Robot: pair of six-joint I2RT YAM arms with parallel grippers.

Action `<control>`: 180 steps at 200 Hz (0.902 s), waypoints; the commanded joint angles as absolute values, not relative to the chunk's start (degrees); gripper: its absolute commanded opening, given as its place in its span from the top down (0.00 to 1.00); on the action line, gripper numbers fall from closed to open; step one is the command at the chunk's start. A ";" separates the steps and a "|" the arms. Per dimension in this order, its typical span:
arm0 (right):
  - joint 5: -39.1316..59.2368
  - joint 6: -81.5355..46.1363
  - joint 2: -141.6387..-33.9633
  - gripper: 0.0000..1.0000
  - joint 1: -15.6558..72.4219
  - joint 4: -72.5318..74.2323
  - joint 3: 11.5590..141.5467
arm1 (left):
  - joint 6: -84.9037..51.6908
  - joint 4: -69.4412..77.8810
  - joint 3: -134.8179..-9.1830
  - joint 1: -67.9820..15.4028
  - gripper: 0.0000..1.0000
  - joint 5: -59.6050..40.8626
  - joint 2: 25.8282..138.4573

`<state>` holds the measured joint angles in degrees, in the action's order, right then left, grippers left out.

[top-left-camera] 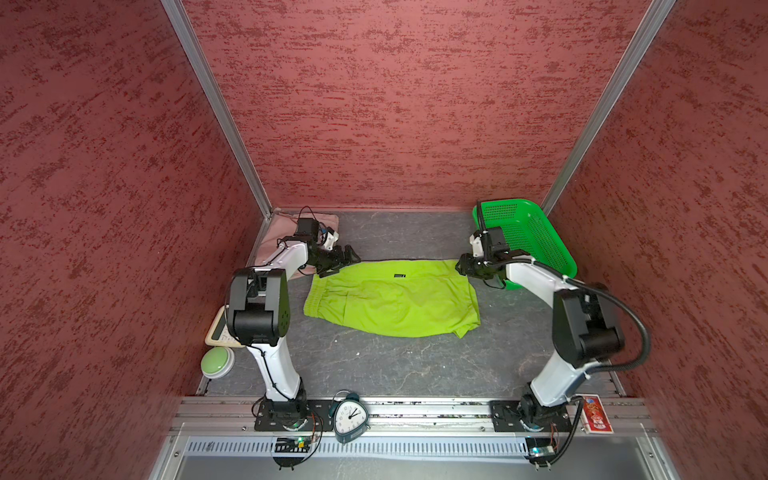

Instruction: Fold and stack the shorts

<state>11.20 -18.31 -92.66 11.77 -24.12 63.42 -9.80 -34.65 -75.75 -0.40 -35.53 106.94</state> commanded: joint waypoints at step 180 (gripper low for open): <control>11.39 -51.90 -62.06 0.49 28.25 -29.62 31.55 | -22.95 -28.17 -51.71 1.24 0.01 -30.06 83.93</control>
